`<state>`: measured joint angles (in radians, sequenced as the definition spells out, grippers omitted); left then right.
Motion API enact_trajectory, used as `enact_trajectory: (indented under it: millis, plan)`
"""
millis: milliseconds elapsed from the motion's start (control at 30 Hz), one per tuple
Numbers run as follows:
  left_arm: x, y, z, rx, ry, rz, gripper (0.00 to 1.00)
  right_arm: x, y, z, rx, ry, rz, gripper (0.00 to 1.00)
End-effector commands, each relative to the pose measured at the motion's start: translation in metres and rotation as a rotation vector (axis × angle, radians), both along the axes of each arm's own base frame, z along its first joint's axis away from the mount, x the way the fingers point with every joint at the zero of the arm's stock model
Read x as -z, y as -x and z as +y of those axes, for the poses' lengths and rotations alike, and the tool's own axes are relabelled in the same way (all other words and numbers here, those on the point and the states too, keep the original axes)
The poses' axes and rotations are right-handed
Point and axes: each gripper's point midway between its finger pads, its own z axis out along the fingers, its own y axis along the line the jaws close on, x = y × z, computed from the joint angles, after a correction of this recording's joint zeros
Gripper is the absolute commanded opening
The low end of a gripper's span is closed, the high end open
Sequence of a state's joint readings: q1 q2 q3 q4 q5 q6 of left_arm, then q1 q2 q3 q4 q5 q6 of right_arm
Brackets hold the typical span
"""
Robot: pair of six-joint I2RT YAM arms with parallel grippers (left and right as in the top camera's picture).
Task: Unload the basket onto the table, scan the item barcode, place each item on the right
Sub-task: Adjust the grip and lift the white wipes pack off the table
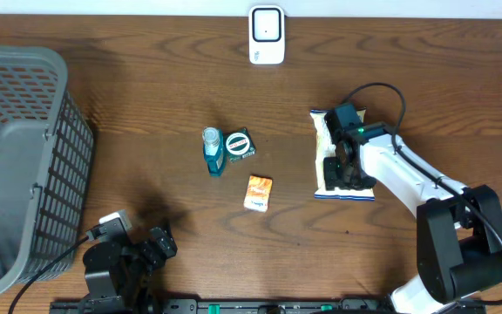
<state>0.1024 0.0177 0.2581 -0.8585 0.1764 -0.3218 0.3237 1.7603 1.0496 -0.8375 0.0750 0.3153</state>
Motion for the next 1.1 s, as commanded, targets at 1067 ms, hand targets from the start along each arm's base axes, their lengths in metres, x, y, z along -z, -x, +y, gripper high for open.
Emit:
enact_trajectory:
  millis: [1067]
  plan:
    - [0.011,0.007,0.0,-0.002,-0.003,0.048,0.98,-0.024,-0.077,-0.015,0.035,-0.333,-0.104,0.99]
